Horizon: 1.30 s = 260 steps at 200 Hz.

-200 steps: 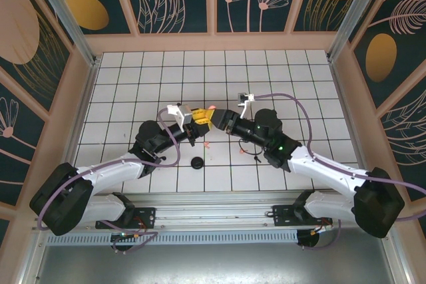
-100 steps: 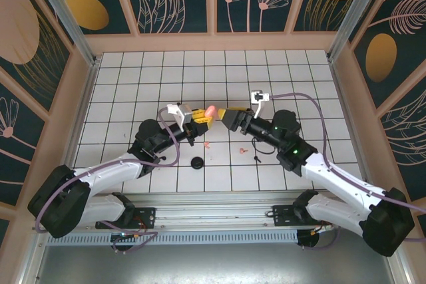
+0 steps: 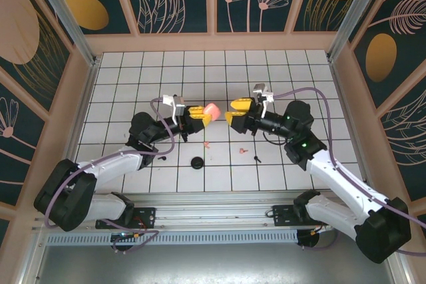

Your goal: Insert the wireless bluetooth earbuds into the charging case

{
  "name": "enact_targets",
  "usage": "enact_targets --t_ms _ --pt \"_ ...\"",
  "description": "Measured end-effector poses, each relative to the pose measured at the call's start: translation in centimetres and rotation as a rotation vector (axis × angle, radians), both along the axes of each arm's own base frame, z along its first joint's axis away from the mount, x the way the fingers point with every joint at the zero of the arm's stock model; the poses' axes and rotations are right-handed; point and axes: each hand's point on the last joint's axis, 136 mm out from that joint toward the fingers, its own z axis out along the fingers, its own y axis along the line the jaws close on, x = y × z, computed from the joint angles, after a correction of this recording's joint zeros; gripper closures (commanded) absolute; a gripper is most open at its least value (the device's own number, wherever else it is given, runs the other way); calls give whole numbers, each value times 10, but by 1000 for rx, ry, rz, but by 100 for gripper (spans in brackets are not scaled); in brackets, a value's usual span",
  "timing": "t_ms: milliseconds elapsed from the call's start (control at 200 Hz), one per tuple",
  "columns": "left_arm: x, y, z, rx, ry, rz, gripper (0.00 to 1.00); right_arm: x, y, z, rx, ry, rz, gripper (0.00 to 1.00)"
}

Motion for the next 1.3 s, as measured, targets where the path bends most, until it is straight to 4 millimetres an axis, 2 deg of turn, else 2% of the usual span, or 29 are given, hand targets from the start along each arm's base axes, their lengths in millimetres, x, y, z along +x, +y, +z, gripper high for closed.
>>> enact_targets --t_ms 205,315,470,811,1116,1301 --pt "-19 -1 22 -56 -32 -104 85 -14 3 20 -32 -153 126 45" --pt "-25 0 29 -72 -49 -135 85 -22 6 22 -58 -197 189 44" --pt "-32 1 35 -88 -56 -165 84 -22 13 26 -95 -226 260 46" --pt "-35 2 39 -99 -59 -179 84 -23 23 9 -125 -185 372 51" --pt "-36 2 47 -110 -75 -180 84 -24 31 12 -125 -181 456 64" --pt "-36 3 48 -111 -78 -180 84 -25 35 13 -126 -164 498 77"
